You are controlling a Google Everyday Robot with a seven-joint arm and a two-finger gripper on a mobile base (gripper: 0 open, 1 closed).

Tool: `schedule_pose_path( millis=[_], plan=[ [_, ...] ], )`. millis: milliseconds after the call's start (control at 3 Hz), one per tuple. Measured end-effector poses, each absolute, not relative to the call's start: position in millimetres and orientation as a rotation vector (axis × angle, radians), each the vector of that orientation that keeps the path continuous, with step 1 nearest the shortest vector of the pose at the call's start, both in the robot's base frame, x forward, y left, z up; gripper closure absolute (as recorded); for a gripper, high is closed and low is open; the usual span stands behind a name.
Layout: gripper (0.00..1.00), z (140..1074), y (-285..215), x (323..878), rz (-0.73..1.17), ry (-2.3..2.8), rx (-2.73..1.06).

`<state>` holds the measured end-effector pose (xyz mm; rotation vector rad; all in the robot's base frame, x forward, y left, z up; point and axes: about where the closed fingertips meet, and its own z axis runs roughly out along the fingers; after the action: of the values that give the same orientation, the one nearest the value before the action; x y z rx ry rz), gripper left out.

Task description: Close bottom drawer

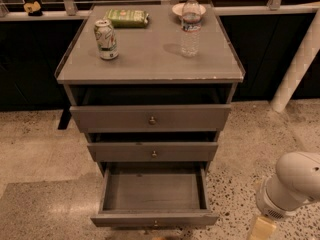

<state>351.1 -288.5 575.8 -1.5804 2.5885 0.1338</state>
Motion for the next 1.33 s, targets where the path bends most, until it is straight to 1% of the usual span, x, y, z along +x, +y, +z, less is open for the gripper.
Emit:
schedule_pose_path(
  millis=[333, 667, 1000, 1333],
  plan=[
    [0.0, 575.8, -288.5, 351.0, 0.134, 2.588, -1.58],
    [0.0, 564.0, -287.9, 334.1, 0.125, 2.592, -1.599],
    [0.0, 520.0, -294.1, 313.6, 0.149, 2.615, -1.596],
    [0.0, 459.5, -302.2, 308.4, 0.198, 2.611, -1.603]
  ],
)
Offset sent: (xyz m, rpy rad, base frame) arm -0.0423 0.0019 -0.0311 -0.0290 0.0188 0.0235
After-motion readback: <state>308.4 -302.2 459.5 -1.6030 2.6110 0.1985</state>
